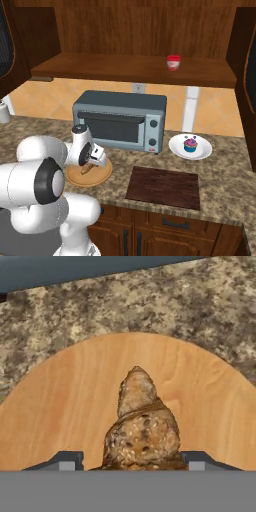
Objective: From the different types of pastries on the counter, select a croissant and place it on the cutting board. Then retrieve a jar of jam from the cabinet and place it alongside the croissant on the cutting board.
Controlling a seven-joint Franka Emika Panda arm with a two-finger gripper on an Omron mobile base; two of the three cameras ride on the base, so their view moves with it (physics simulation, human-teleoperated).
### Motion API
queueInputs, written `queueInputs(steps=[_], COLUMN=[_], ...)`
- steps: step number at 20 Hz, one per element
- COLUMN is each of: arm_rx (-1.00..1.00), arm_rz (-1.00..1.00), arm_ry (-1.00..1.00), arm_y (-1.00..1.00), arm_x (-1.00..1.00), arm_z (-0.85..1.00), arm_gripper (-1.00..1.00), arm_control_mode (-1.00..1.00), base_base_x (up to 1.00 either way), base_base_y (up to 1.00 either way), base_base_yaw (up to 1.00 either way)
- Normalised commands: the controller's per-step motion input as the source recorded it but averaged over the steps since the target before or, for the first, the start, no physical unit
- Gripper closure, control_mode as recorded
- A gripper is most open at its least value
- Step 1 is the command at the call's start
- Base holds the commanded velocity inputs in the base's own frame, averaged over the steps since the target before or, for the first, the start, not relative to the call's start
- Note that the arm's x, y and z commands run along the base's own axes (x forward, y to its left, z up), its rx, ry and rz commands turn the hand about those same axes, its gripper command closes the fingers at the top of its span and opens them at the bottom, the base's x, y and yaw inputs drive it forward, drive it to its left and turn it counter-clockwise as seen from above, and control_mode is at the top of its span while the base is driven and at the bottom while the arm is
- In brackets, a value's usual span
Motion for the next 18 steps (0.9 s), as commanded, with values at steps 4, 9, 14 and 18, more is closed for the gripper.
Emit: queueInputs(steps=[4, 9, 14, 18], arm_rx=[0.00, 0.00, -0.02, -0.01], arm_rz=[0.01, 0.06, 0.11, 0.13], arm_ry=[-0.01, 0.00, 0.00, -0.01], arm_y=[-0.11, -0.52, -0.77, -0.81], arm_x=[-0.49, -0.82, -0.70, -0.60], arm_z=[0.59, 0.49, 0.36, 0.59], arm_gripper=[1.00, 1.00, 1.00, 1.00], arm_control_mode=[-1.00, -1.00, -1.00, -1.00], base_base_x=[0.00, 0.00, 0.00, 0.00], base_base_y=[0.00, 0.00, 0.00, 0.00], base_base_yaw=[0.00, 0.00, 0.00, 0.00])
